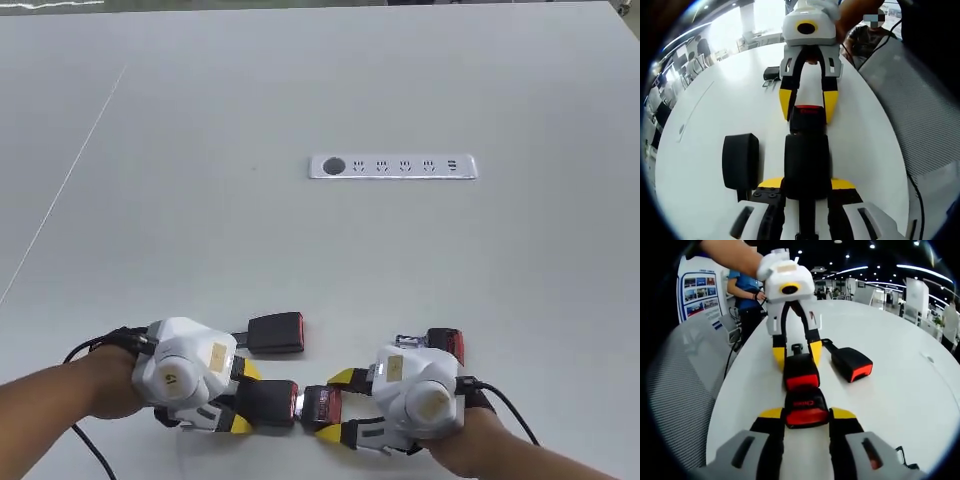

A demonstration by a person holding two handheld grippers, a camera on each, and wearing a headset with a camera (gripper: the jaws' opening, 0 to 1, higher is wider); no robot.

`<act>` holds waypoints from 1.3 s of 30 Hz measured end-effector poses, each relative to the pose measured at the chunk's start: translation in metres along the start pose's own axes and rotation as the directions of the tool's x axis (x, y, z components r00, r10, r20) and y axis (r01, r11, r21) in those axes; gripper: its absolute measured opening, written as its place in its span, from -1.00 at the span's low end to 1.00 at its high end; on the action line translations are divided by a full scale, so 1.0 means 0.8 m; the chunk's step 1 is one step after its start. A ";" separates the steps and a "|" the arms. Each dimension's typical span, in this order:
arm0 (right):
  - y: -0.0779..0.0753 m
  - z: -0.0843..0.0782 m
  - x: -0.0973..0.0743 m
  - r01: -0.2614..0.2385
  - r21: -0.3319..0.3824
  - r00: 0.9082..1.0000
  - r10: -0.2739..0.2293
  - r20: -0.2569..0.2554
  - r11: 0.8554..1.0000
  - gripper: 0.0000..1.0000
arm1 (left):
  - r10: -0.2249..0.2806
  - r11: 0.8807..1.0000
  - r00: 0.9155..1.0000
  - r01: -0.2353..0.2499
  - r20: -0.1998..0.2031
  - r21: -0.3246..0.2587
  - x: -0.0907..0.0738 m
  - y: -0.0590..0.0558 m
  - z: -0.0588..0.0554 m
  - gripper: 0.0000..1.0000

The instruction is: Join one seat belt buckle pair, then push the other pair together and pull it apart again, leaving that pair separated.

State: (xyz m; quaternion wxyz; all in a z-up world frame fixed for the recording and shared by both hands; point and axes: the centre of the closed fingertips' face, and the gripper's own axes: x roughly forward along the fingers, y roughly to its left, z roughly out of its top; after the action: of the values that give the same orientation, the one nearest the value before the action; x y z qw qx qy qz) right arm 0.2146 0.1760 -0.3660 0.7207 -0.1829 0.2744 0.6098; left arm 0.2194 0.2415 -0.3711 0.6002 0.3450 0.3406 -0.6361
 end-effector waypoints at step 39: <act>-0.098 -0.050 -0.172 0.253 0.117 0.967 -0.250 -0.040 0.960 0.48 | 0.206 0.969 0.967 -0.180 0.149 -0.168 -0.067 0.070 0.057 0.46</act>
State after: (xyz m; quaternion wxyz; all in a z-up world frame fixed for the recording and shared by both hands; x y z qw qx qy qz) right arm 0.2695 0.0300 -0.3176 0.7987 -0.1798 0.2943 0.4931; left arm 0.2761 0.2283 -0.3025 0.7104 0.2755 0.3024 -0.5727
